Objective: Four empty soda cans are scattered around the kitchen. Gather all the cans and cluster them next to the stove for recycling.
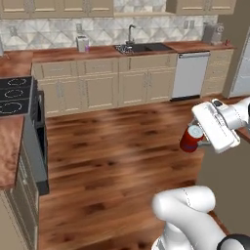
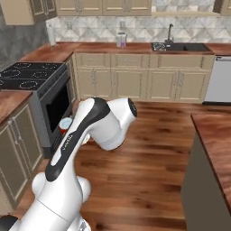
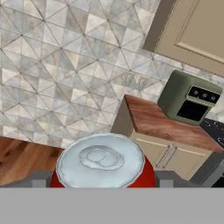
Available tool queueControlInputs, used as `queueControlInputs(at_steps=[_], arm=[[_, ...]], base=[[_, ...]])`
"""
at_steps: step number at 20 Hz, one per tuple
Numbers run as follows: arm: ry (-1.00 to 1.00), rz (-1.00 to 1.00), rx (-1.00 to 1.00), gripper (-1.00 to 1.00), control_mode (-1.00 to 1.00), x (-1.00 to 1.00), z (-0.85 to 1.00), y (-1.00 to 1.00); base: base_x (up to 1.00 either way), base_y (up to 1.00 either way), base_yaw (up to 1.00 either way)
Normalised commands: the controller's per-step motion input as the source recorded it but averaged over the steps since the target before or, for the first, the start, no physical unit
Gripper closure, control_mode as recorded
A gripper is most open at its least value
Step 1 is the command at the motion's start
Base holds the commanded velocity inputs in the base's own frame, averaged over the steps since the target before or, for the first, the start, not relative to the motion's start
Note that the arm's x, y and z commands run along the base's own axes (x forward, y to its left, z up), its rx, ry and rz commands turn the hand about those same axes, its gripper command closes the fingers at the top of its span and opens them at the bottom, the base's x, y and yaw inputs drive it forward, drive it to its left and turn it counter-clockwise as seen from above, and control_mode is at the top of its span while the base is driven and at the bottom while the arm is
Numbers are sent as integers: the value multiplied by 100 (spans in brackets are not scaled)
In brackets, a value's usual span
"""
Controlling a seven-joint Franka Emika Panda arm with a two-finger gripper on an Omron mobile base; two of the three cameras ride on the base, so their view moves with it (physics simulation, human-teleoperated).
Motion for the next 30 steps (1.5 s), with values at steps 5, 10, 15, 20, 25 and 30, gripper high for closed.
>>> queueControlInputs(at_steps=[5,10,15,20,25,30], arm=[[0,0,0,100,100,0,0,0],[0,0,0,100,100,0,0,0],[0,0,0,100,100,0,0,0],[0,0,0,100,100,0,0,0],[0,0,0,100,100,0,0,0],[0,0,0,100,100,0,0,0]], base=[[100,18,0],[100,18,0],[100,18,0],[100,17,0],[95,11,0],[90,8,0]])
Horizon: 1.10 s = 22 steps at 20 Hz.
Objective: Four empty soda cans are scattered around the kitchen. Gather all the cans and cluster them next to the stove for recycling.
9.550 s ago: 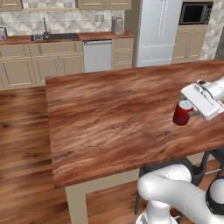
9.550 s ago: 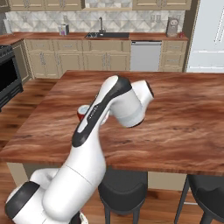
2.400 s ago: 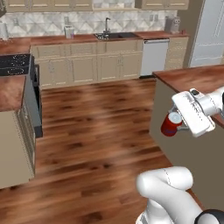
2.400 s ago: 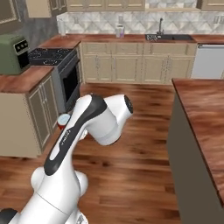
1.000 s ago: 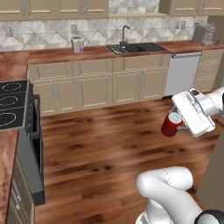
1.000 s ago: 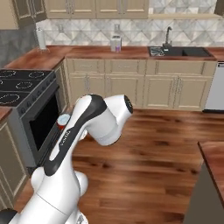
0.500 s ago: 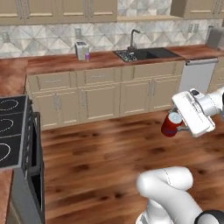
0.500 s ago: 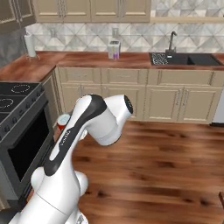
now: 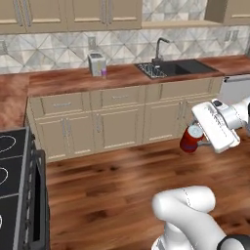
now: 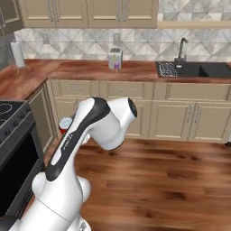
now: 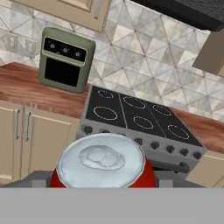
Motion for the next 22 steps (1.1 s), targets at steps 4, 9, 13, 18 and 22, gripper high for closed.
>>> queueControlInputs(at_steps=[4,9,13,18,22], arm=[[0,0,0,100,100,0,0,0],[0,0,0,100,100,0,0,0],[0,0,0,100,100,0,0,0],[0,0,0,100,100,0,0,0],[0,0,0,100,100,0,0,0]], base=[[84,6,1],[74,10,10],[64,9,19],[57,8,27],[53,6,32]])
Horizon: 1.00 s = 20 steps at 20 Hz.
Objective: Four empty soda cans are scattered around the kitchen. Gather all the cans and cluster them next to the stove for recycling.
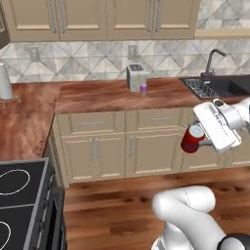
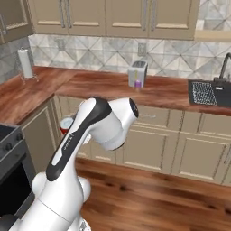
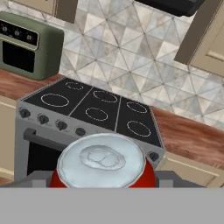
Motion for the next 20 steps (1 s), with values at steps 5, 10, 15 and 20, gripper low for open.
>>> queueControlInputs(at_steps=[5,10,15,20], arm=[[0,0,0,100,100,0,0,0],[0,0,0,100,100,0,0,0],[0,0,0,100,100,0,0,0],[0,0,0,100,100,0,0,0]], base=[[51,7,35],[46,2,41],[39,0,44],[36,0,46]])
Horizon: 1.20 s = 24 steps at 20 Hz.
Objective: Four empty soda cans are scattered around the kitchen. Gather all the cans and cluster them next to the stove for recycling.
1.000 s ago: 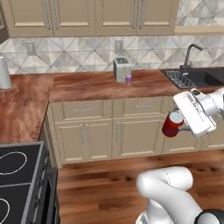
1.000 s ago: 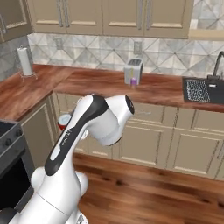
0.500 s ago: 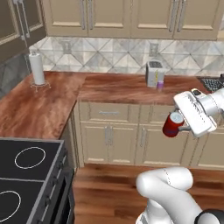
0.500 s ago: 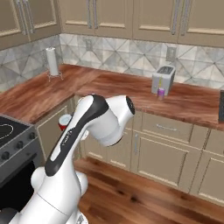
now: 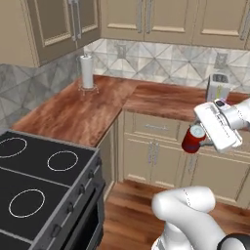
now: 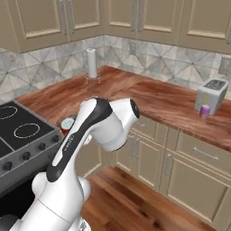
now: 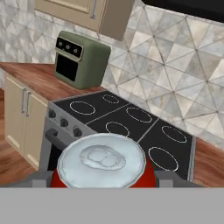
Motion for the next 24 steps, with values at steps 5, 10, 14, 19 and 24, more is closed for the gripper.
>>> queueControlInputs(at_steps=[5,10,14,19,24], arm=[[0,0,0,100,100,0,0,0],[0,0,0,100,100,0,0,0],[0,0,0,100,100,0,0,0],[0,0,0,100,100,0,0,0],[0,0,0,100,100,0,0,0]], base=[[34,0,47],[34,0,47],[35,0,47],[35,0,47],[35,0,47]])
